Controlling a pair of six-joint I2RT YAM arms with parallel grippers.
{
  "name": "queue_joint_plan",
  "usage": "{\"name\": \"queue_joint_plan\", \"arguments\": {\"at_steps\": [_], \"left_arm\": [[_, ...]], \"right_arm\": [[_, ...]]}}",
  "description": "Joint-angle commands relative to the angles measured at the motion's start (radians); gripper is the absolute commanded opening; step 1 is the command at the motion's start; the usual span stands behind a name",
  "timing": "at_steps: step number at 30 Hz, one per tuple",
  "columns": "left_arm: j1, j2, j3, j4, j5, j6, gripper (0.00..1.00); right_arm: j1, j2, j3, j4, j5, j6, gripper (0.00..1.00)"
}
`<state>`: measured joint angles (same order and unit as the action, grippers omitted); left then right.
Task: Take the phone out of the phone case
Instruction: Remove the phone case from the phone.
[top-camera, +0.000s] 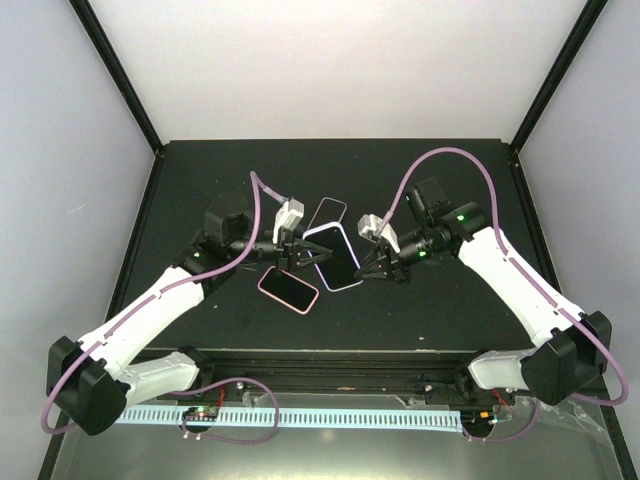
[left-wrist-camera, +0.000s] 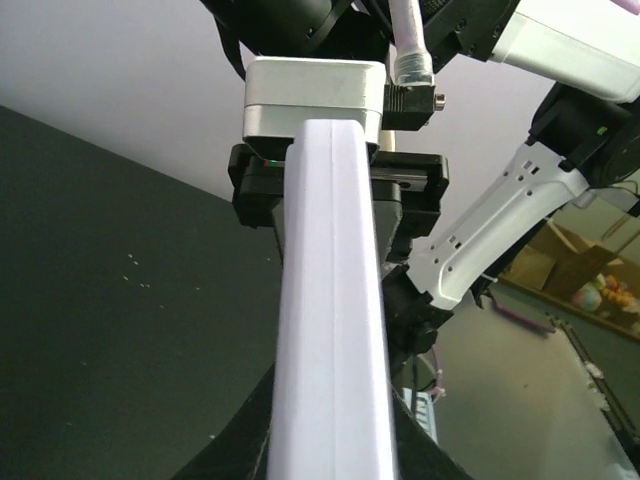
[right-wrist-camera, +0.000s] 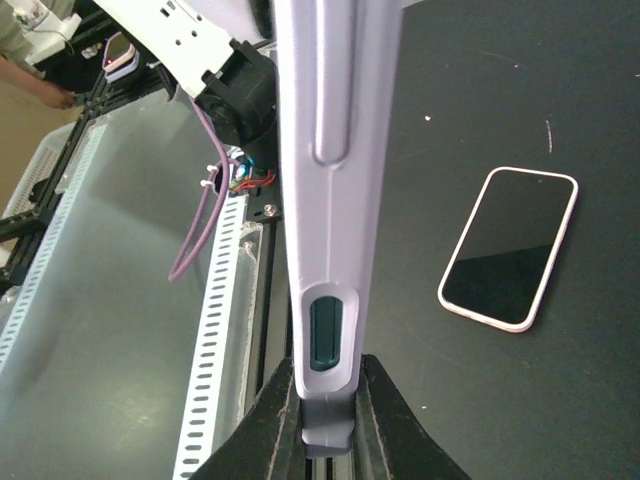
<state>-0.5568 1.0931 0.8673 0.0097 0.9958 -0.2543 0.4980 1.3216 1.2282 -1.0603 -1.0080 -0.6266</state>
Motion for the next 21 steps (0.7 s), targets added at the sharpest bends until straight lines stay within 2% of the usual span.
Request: {"name": "queue_joint_plan", "arguments": {"at_steps": [1, 6, 7, 8, 11, 13, 16, 21], "left_arm": [[-0.002, -0.015, -0.003, 0.073, 0.033, -0.028, 0.11], [0.0, -0.039, -0.011, 0.082, 0.001, -0.037, 0.02], [0.001, -0.043, -0.011, 0.083, -0.001, -0.038, 0.02], [0.002, -0.046, -0.012, 0.083, -0.002, -0.041, 0.02], [0.014, -0.048, -0.003, 0.093, -0.001, -0.074, 0.02], [0.023, -0.038, 0.015, 0.098, 0.007, -0.125, 0.02], [0.025, -0.017, 0.053, 0.08, 0.076, -0.149, 0.02], [0.025, -0.009, 0.062, 0.065, 0.15, -0.107, 0.01]], "right_arm": [[0.004, 0.001, 0.027, 0.06, -0.059, 0.024, 0.01], [0.005, 0.004, 0.028, 0.065, -0.055, 0.03, 0.01], [0.004, 0.005, 0.029, 0.063, -0.052, 0.028, 0.05], [0.004, 0.006, 0.032, 0.06, -0.045, 0.024, 0.13], [0.004, 0.009, 0.052, 0.0, -0.036, -0.041, 0.49], [0.004, 0.015, 0.079, -0.085, -0.036, -0.135, 0.62], [0.005, 0.016, 0.097, -0.163, -0.012, -0.238, 0.66], [0.042, 0.019, 0.116, -0.237, 0.016, -0.324, 0.6]]}}
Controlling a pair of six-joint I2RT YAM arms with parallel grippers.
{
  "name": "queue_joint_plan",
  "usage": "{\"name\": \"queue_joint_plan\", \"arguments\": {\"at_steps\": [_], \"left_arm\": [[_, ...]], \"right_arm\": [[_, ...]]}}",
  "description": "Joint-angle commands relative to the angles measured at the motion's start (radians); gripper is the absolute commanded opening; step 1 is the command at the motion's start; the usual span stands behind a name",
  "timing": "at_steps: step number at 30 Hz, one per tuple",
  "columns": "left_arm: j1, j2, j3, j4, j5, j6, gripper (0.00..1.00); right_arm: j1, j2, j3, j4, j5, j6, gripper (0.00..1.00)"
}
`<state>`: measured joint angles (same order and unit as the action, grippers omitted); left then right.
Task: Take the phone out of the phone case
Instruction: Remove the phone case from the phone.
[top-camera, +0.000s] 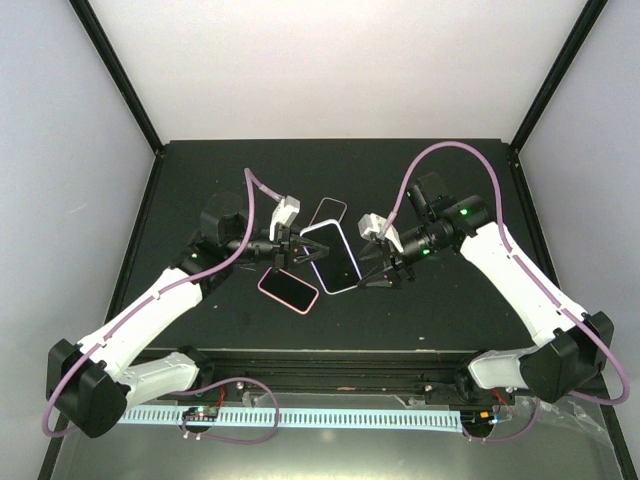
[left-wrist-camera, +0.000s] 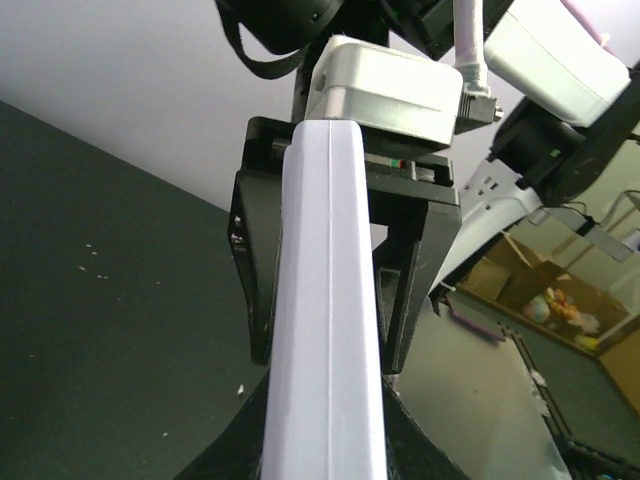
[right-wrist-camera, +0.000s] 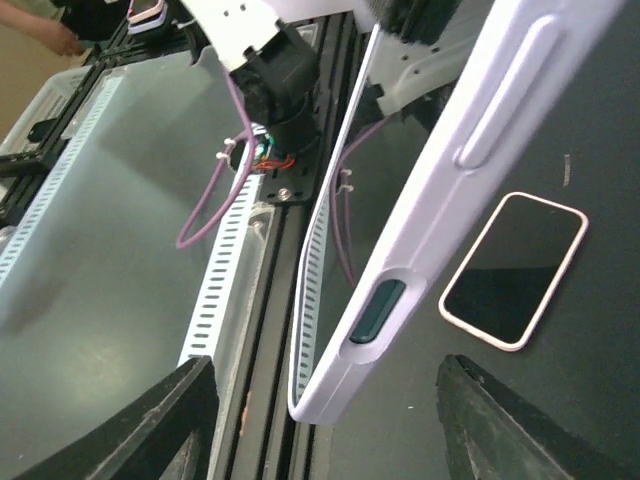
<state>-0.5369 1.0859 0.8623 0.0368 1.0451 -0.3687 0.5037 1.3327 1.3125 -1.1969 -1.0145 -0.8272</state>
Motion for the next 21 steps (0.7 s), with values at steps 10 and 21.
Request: {"name": "queue_joint_plan", "arguments": {"at_steps": [10, 21], "left_arm": [[0.008, 0.027, 0.099, 0.019, 0.204, 0.033, 0.01], [0.006, 0.057, 0.126, 0.05, 0.321, -0.05, 0.01]], "right_arm": [[0.116, -0.016, 0.05, -0.142, 0.059, -0.166, 0.33], [0.132, -0.027, 0.044, -0.13, 0.114, -0.284, 0.17]]}}
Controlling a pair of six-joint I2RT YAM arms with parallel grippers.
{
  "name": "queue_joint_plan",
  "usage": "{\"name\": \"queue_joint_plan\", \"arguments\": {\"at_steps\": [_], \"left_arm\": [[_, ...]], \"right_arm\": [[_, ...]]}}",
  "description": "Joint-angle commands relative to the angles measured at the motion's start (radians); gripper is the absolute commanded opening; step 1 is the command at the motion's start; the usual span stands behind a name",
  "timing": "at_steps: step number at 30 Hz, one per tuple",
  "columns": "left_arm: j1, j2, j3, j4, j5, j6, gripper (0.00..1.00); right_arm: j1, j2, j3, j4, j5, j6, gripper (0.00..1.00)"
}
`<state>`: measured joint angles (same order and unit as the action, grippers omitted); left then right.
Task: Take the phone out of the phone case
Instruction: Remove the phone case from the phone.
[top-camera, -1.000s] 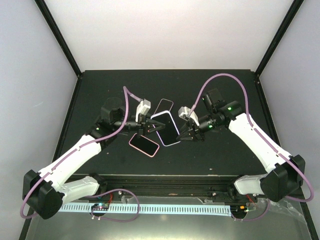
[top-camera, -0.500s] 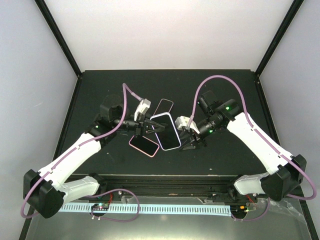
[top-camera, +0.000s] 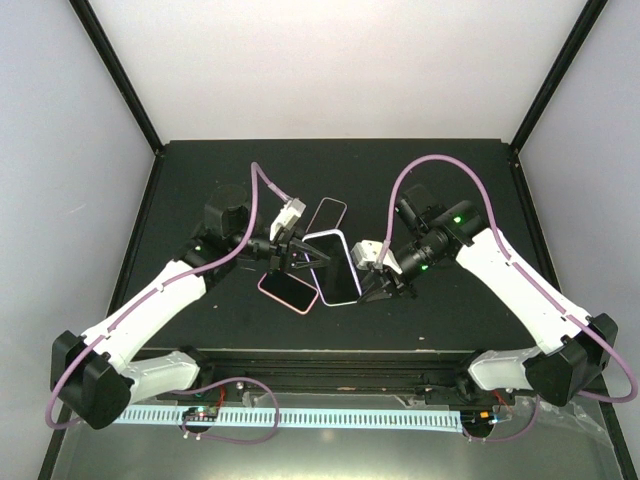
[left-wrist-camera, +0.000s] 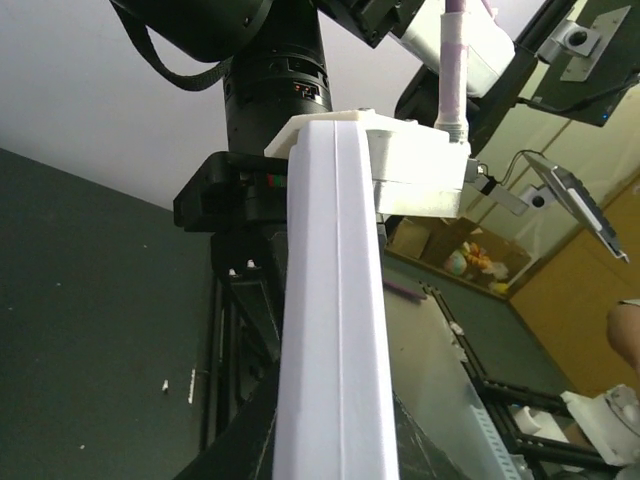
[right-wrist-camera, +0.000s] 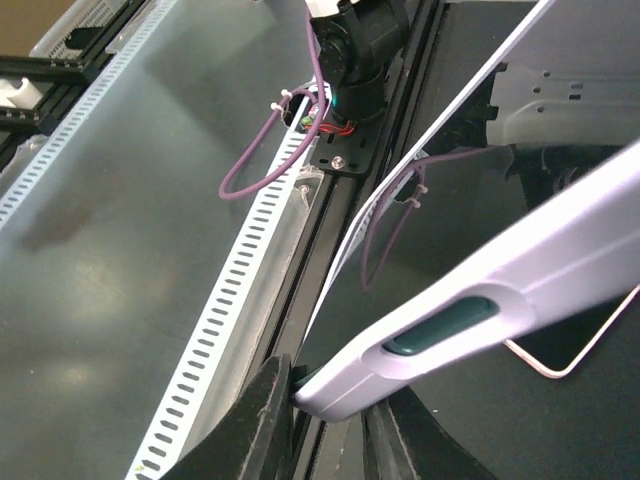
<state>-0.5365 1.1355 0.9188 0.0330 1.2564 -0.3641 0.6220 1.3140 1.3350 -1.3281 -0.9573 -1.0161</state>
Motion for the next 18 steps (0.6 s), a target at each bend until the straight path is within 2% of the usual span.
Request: {"name": "queue_joint_plan", "arguments": {"at_steps": [1, 5, 12, 18], "left_arm": [[0.005, 0.01, 0.073, 0.058, 0.117, -0.07, 0.02], [0.002, 0.007, 0.056, 0.142, 0.159, -0.171, 0.02], [-0.005, -0.039, 0.025, 0.151, 0.19, -0.232, 0.02], [-0.007, -0.066, 0.017, 0.147, 0.199, -0.268, 0.01]], "right_arm": [[0.017, 0.001, 0.028, 0.008, 0.07, -0.101, 0.17], [0.018, 0.044, 0.071, -0.027, 0.102, -0.162, 0.16], [0.019, 0.069, 0.102, -0.021, 0.177, -0.225, 0.18], [0.017, 0.104, 0.139, -0.018, 0.219, -0.254, 0.26]]}}
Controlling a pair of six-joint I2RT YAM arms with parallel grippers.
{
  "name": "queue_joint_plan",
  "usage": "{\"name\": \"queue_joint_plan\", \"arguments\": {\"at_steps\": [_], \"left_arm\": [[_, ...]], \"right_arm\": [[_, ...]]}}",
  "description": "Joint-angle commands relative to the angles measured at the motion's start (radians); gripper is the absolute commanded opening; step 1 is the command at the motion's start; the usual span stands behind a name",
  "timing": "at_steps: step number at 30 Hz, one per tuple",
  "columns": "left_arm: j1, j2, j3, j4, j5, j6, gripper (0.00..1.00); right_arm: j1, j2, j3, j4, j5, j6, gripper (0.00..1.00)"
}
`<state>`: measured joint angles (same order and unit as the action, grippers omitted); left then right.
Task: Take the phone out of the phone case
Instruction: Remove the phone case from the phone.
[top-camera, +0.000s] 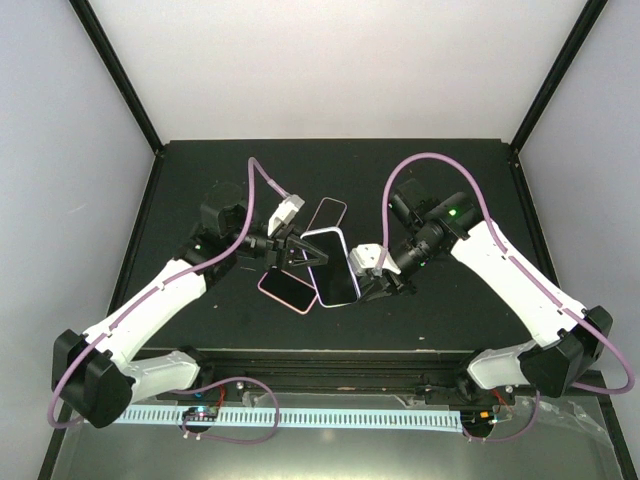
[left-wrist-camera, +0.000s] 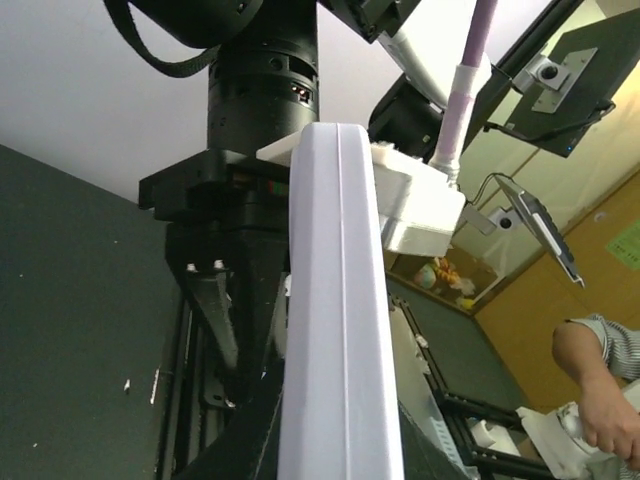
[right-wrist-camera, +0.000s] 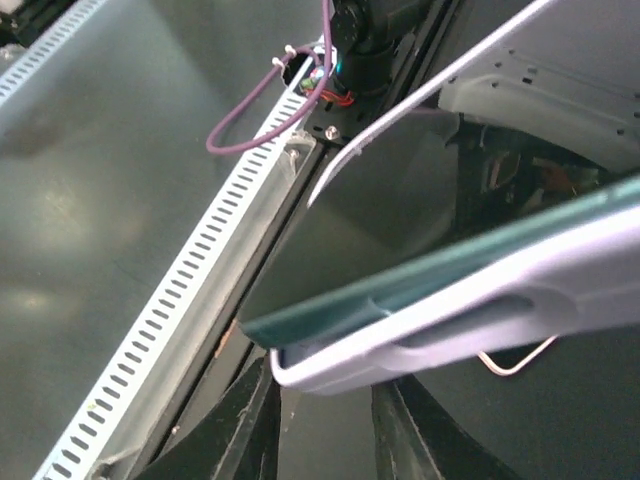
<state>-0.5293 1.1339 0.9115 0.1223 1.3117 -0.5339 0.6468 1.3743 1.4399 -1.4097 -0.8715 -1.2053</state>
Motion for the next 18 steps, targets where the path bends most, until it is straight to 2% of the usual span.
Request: {"name": "queue_joint_plan", "arguments": {"at_steps": [1, 6, 9, 11, 15, 18], "left_arm": [[-0.015, -0.071, 0.023, 0.053, 0.147, -0.097, 0.02], [-0.014, -0.096, 0.023, 0.024, 0.142, -0.084, 0.01], [-0.012, -0.105, 0.027, -0.064, 0.101, 0.003, 0.02], [-0.009, -0.108, 0.03, -0.142, 0.045, 0.073, 0.02], [-0.003, -0.111, -0.002, -0.11, -0.089, 0.087, 0.01], [0.001, -0.122, -0.015, -0.107, -0.222, 0.126, 0.02]], "right_arm": [[-0.007, 0.053, 0.037, 0.07, 0.134, -0.065, 0.26], [-0.036, 0.088, 0.035, 0.111, 0.053, -0.037, 0.26], [-0.076, 0.088, 0.03, 0.098, -0.075, 0.013, 0.29], [-0.082, 0.064, 0.012, 0.082, -0.131, 0.04, 0.35], [-0.083, -0.041, -0.081, 0.138, -0.148, 0.152, 0.53], [-0.083, -0.095, -0.118, 0.154, -0.132, 0.237, 0.58]]}}
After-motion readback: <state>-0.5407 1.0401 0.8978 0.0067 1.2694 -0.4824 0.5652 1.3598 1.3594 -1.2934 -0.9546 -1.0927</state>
